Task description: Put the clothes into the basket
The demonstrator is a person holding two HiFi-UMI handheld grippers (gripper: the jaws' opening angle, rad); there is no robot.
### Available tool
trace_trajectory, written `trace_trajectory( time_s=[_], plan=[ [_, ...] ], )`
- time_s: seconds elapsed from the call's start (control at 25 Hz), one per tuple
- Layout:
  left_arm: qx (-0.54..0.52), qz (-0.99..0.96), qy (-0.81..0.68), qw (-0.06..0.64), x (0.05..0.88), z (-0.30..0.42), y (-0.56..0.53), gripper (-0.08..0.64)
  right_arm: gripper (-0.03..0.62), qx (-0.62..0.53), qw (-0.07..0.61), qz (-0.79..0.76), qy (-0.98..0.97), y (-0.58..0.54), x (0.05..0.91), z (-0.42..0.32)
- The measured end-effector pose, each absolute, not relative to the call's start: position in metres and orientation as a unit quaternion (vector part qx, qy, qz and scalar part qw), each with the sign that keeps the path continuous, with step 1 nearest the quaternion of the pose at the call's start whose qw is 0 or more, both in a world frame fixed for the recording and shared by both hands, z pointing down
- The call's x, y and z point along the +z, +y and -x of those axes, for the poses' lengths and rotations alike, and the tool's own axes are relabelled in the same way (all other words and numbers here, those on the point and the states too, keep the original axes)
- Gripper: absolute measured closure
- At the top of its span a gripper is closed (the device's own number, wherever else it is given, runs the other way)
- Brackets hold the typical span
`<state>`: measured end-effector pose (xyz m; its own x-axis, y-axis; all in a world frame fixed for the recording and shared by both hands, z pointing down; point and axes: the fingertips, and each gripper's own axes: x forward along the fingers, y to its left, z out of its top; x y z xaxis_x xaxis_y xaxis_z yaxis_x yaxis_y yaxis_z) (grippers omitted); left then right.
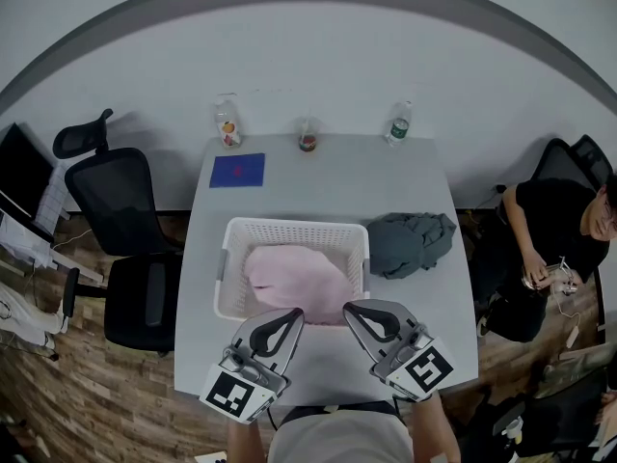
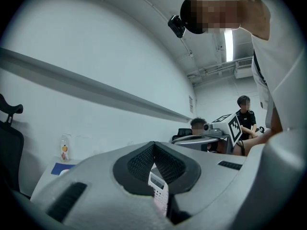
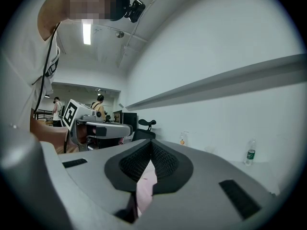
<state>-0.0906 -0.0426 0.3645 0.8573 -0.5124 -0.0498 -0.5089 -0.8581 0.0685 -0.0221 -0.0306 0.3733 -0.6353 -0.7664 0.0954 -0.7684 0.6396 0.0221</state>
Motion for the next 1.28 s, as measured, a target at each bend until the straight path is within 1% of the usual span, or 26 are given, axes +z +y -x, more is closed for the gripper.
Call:
trace_trajectory(
  time_s=[0.16,0.52,0.68,0.96,1.2,1.28],
  plan=[
    [-0.026,-0.965,-0.259,0.035,0.363,0.089,-0.036,0.554,0.588,0.022,0.057,-0.432,-0.900,-0.024,0.375,0.022],
    [-0.034,-0.972,-0.231,0.015,0.356,0.092,-0.019,0.554,0.588,0.010,0.056,-0.462,-0.885,-0.004,0.369,0.022],
    [-0.009,-0.978,-0.206,0.024,0.359,0.081,-0.011,0.554,0.588,0.005,0.048,-0.481,-0.876,0.004,0.365,0.014],
    [0.000,-0.987,-0.163,0.014,0.354,0.046,-0.008,0.554,0.586,0.006,0.060,-0.529,-0.847,0.013,0.366,-0.025],
    [0.015,-0.991,-0.130,0.010,0.356,0.007,-0.009,0.554,0.584,0.015,0.082,-0.561,-0.824,0.015,0.373,-0.065],
    [0.020,-0.992,-0.124,0.009,0.358,-0.005,-0.010,0.554,0.573,0.015,0.086,-0.567,-0.819,0.014,0.375,-0.078]
  ],
)
